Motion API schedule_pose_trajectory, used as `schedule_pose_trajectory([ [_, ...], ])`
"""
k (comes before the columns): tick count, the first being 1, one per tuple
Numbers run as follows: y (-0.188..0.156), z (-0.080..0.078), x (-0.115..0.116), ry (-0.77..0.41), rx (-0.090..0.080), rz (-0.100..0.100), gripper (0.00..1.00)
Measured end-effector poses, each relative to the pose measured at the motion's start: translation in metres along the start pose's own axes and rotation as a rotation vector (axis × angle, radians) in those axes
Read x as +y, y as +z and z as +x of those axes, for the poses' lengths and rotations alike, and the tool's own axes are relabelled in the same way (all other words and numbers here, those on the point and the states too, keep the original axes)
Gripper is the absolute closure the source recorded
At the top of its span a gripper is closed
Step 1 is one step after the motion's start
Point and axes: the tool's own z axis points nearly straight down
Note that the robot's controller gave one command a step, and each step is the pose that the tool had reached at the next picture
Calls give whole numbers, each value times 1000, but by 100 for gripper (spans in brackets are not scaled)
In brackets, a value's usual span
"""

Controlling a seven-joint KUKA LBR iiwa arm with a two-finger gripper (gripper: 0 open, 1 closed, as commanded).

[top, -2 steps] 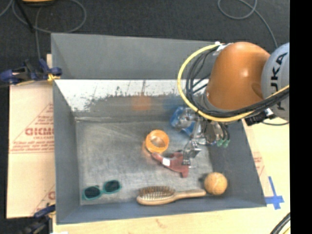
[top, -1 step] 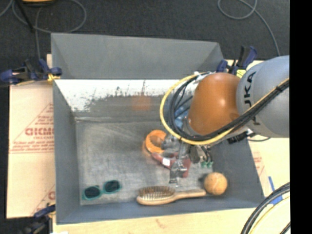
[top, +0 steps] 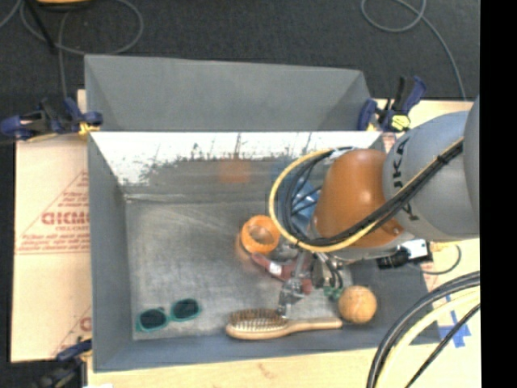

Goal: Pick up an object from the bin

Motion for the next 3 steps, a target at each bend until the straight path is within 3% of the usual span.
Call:
schedule_pose_trajectory([
  [1,24,-12,-16,80,3,1,0],
  [2,40,-32,-33,87,3,-1,100],
  [3,40,-32,-33,87,3,-1,100],
])
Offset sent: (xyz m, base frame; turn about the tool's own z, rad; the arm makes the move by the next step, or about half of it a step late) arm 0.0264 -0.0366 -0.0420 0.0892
